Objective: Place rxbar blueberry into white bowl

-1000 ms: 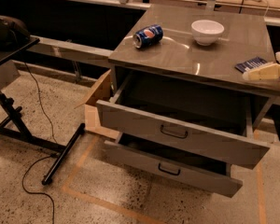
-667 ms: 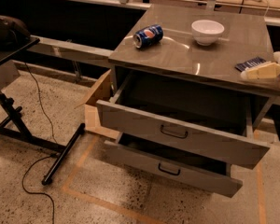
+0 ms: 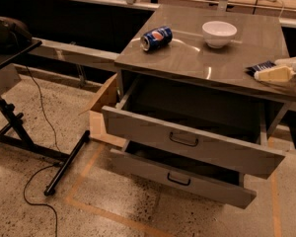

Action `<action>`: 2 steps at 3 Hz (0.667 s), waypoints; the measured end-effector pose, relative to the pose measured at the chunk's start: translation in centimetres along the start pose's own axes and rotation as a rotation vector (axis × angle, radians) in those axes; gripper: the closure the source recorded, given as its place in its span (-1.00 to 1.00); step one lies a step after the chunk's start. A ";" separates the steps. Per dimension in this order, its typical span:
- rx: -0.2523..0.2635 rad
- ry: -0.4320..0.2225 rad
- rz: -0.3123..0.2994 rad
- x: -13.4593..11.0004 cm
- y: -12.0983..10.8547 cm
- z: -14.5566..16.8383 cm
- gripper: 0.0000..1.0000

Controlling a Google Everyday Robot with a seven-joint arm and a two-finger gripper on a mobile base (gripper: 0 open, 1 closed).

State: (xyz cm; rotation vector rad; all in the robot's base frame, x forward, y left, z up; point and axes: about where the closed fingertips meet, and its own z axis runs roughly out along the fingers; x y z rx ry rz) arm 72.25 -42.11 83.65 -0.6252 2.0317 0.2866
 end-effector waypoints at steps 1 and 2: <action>0.001 0.003 -0.005 0.0 0.1 0.0 0.28; -0.010 -0.031 -0.048 -2.3 0.8 -0.5 0.76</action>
Offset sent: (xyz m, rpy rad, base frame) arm 0.0018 0.0174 0.0599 -0.0333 -0.1160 0.0709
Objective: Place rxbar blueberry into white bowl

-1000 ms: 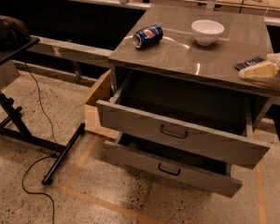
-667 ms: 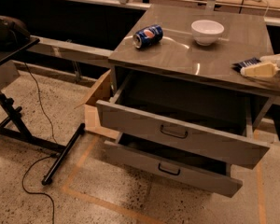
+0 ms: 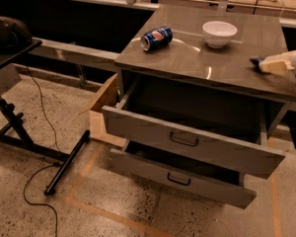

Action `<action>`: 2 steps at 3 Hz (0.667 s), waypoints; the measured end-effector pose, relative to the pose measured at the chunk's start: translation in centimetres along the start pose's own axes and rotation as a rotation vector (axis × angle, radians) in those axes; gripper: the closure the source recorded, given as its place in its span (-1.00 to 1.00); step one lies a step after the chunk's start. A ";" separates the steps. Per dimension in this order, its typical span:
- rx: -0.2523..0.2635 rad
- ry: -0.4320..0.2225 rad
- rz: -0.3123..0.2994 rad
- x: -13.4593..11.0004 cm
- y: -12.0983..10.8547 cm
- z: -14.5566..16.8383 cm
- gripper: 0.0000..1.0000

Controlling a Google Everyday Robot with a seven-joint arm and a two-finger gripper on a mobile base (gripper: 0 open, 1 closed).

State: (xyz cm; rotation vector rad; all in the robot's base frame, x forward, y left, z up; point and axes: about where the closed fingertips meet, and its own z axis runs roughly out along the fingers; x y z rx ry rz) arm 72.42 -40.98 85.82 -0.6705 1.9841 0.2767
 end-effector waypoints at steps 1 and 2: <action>0.035 -0.037 -0.085 -5.9 0.3 -1.4 1.00; 0.067 -0.038 -0.113 -8.8 0.3 -2.1 1.00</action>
Offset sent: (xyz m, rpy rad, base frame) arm 0.0202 0.0229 0.1301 -0.1284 -0.1412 -0.0254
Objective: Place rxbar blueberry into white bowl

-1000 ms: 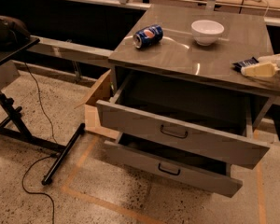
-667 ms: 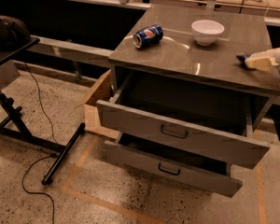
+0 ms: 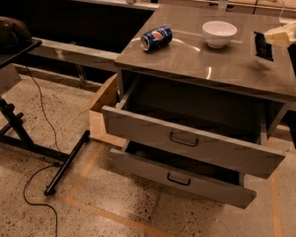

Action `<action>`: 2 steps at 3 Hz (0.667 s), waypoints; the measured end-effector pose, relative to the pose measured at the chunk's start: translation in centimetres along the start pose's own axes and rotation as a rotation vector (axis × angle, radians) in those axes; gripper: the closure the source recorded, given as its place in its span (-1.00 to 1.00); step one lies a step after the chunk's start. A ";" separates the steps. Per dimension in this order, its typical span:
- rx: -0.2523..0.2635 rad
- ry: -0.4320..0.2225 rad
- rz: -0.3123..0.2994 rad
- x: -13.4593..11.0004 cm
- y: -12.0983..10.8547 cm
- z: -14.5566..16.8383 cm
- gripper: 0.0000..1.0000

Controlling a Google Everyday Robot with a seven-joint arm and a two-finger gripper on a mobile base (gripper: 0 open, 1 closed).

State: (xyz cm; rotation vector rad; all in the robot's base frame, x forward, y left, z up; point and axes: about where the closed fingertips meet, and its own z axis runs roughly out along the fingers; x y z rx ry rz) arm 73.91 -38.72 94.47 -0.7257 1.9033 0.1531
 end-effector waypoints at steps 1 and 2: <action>0.028 -0.007 -0.030 -2.4 -0.3 0.3 1.00; 0.060 -0.026 -0.054 -5.2 -0.7 1.0 1.00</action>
Offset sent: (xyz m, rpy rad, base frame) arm 0.0465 0.0261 0.0802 -0.0676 -0.1231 -0.0455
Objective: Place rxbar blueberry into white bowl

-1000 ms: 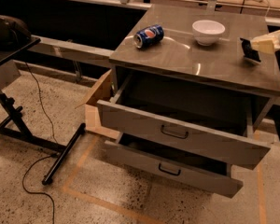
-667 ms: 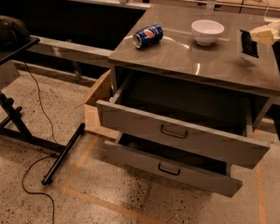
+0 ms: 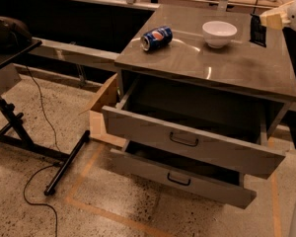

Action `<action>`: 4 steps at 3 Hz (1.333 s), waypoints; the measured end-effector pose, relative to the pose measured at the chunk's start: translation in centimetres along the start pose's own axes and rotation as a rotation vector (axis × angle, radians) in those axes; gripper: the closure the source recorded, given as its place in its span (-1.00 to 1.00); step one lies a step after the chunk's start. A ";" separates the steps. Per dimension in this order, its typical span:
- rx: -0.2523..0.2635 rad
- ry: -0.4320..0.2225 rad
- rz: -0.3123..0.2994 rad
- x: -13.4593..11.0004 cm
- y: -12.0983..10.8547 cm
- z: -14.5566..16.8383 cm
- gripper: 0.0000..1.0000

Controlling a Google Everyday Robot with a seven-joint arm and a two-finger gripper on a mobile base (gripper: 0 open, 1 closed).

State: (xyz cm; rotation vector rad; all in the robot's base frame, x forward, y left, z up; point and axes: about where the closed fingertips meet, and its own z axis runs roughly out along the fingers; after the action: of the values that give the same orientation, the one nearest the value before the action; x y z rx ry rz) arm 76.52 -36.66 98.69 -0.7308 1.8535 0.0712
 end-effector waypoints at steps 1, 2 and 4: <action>0.014 -0.032 -0.028 -3.3 0.3 1.3 1.00; 0.017 -0.060 -0.054 -5.8 0.7 2.6 1.00; 0.009 -0.084 -0.106 -8.5 2.3 7.3 1.00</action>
Offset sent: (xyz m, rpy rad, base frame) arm 0.0575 0.0534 0.0719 -0.0306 -0.1288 0.0376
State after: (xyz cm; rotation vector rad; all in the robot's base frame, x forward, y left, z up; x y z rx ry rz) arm 83.28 -28.20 102.43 -0.8065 1.7320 0.0249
